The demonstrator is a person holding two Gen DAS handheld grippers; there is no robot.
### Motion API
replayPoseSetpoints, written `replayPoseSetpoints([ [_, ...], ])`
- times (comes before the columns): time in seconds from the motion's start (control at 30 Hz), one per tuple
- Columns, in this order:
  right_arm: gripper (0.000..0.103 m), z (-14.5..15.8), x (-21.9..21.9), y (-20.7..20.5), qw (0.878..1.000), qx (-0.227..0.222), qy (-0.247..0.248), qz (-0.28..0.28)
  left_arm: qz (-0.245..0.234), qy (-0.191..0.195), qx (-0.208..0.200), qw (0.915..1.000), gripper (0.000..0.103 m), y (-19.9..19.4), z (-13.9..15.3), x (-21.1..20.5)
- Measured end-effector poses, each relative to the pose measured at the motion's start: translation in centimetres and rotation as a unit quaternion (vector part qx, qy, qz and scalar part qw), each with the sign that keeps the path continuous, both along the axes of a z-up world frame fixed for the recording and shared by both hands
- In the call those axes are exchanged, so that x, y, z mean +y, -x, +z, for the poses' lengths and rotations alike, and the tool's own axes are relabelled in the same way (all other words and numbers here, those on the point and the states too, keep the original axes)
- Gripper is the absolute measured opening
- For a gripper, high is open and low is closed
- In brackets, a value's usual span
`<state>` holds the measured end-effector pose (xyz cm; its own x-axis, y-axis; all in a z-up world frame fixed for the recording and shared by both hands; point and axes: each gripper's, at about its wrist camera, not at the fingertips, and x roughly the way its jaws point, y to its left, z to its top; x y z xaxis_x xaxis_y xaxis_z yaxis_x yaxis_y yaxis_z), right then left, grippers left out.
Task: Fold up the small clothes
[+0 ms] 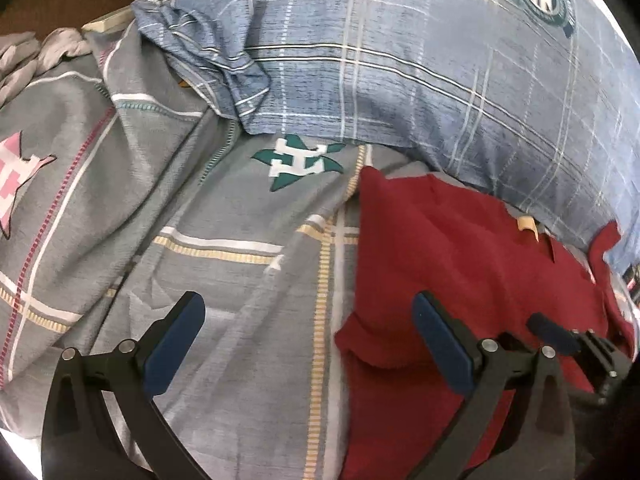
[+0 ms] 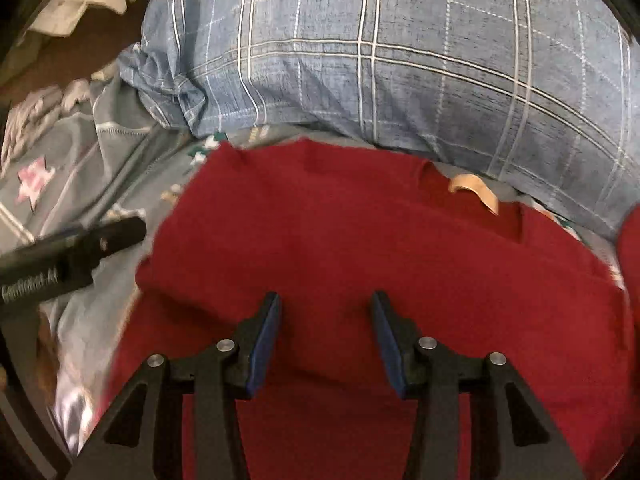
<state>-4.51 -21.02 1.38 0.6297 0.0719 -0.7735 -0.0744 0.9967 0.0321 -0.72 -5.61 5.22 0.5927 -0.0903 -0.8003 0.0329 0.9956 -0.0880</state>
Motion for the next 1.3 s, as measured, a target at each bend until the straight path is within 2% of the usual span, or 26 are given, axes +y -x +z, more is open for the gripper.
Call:
replayPoseSetpoints([
  [0.13, 0.051, 1.4, -2.7, 1.9, 0.999, -0.001, -0.039, -0.023, -0.007, -0.014, -0.006, 0.9999, 0.103, 0.2, -0.1, -0.8],
  [0.2, 0.059, 1.9, -4.4, 2.7, 0.998, -0.012, -0.039, -0.045, -0.008, -0.009, -0.011, 0.9999, 0.103, 0.3, 0.2, -1.0],
  [0.23, 0.060, 2.0, -5.5, 3.3, 0.997, -0.014, -0.040, -0.057, -0.009, -0.006, -0.013, 0.9999, 0.103, 0.4, 0.3, -1.0],
  [0.5, 0.060, 2.1, -12.4, 4.3, 0.990, -0.013, -0.038, -0.134, -0.025, -0.006, -0.028, 0.9993, 0.103, 0.5, 0.7, -2.2],
  [0.7, 0.060, 0.4, -18.8, 5.9, 0.977, 0.012, -0.024, -0.213, -0.043, -0.029, -0.008, 0.9986, 0.103, 0.0, -0.6, -3.3],
  [0.77, 0.059, 0.4, -20.2, 7.2, 0.975, 0.002, -0.056, -0.217, -0.042, -0.028, -0.008, 0.9987, 0.103, 0.0, -0.8, -3.4],
  [0.83, 0.060, 0.7, -21.1, 8.1, 0.971, -0.007, -0.085, -0.222, -0.043, -0.025, -0.007, 0.9987, 0.103, 0.0, -0.8, -3.4],
  [0.93, 0.060, 1.8, -21.5, 8.7, 0.969, -0.030, -0.079, -0.233, -0.045, -0.026, -0.012, 0.9986, 0.103, 0.1, -0.9, -3.7],
  [1.03, 0.060, 2.6, -21.5, 8.6, 0.968, -0.052, -0.100, -0.225, -0.051, -0.022, -0.015, 0.9984, 0.103, 0.2, -1.0, -3.9],
  [1.2, 0.059, 1.7, -20.6, 6.7, 0.974, -0.047, -0.065, -0.213, -0.064, -0.018, -0.024, 0.9975, 0.103, 0.3, -1.1, -4.5],
  [1.3, 0.056, 0.0, -20.0, 5.5, 0.977, -0.021, -0.037, -0.209, -0.076, -0.032, -0.005, 0.9966, 0.103, 0.1, -2.0, -5.2],
])
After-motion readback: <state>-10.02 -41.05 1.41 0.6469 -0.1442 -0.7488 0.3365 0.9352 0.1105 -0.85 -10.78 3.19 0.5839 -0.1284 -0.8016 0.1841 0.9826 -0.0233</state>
